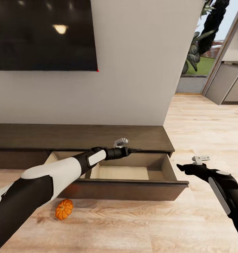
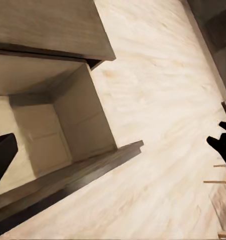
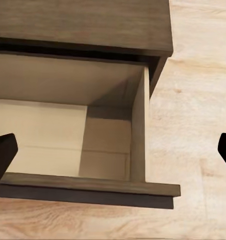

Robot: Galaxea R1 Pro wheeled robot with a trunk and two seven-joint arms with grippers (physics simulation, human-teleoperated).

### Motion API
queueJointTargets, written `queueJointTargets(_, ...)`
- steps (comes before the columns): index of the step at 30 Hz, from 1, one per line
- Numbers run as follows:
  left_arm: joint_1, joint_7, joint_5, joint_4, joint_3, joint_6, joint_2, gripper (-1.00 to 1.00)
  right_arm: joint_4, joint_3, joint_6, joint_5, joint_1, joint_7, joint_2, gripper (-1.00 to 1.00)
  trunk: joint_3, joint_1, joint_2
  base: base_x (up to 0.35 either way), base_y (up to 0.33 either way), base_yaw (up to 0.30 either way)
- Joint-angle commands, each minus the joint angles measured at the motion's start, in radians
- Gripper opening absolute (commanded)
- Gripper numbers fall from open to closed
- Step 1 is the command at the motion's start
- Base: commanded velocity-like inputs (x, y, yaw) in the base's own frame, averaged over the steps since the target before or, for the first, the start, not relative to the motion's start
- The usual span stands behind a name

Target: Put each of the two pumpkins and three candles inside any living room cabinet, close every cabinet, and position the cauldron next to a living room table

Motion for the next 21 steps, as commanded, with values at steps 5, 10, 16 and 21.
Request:
queueJointTargets(5,-0.001,0.187,0.000,-0.002,0.001,0.001,-0.001,1.00,0.005,0.001,-0.003,-0.002,0.003,0.000,0.010,1.00,0.016,-0.019,0.035,0.000,0.000,0.000)
queueJointTargets(10,-0.005,0.320,0.002,-0.004,0.002,0.001,-0.002,1.00,0.007,0.001,-0.004,0.003,0.004,-0.001,0.042,1.00,0.031,-0.038,0.070,0.000,0.000,0.000)
queueJointTargets(16,-0.006,0.472,0.002,-0.009,0.023,0.003,-0.003,1.00,0.005,0.001,-0.005,0.002,0.004,0.000,0.046,1.00,0.050,-0.061,0.112,0.000,0.000,0.000)
queueJointTargets(21,-0.006,0.677,0.002,-0.063,0.026,0.006,-0.003,1.00,0.002,0.001,-0.005,0.002,0.005,0.000,0.053,1.00,0.066,-0.081,0.147,0.000,0.000,0.000)
